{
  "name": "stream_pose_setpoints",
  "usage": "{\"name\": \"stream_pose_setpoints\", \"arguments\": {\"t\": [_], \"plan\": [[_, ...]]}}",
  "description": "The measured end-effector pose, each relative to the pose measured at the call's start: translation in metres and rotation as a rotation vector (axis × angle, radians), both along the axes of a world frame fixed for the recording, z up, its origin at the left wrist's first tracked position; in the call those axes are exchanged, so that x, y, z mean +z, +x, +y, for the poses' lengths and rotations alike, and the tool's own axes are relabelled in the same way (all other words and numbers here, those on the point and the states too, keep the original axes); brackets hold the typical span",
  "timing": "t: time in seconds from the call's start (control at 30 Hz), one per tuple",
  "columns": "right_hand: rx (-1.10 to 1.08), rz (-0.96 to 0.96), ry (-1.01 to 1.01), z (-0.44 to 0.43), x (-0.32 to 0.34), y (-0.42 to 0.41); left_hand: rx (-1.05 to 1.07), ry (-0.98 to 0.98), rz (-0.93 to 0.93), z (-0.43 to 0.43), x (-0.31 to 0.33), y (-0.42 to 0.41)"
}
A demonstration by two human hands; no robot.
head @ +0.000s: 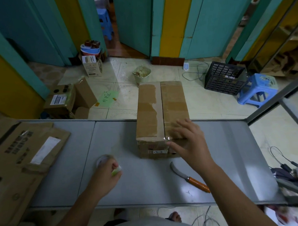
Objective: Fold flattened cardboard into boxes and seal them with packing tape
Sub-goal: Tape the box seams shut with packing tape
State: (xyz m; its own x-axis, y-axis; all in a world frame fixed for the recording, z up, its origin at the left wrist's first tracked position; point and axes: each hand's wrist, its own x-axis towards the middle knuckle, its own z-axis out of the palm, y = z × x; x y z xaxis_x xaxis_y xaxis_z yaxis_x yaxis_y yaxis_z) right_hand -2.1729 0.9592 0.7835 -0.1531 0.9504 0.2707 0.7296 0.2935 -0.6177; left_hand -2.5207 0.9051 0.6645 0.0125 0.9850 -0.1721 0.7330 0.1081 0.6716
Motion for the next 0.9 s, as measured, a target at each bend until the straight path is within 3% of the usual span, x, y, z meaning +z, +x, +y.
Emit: {"name": "stream_pose_setpoints", "arguments": {"t": [0.13, 0.33, 0.47, 0.6, 0.9], "plan": [[0.085, -0.16, -0.005, 0.019, -0.006, -0.008, -0.018, -0.019, 0.03, -0.001, -0.002, -0.003], [0.105, -0.193, 0.141, 0.013, -0.026, 0.002, 0.02, -0.097, 0.157, -0.008, -0.004, -0.009], [0.106, -0.182, 0.106, 0.013, -0.02, 0.001, -0.002, -0.22, 0.227, -0.01, 0.012, -0.009], [0.13, -0.128, 0.01, 0.011, -0.007, 0.002, 0.019, 0.16, 0.152, -0.012, 0.043, -0.017], [0.13, -0.02, -0.045, 0.01, 0.009, -0.004, -0.281, 0.602, 0.211, 0.022, 0.165, 0.021]]}}
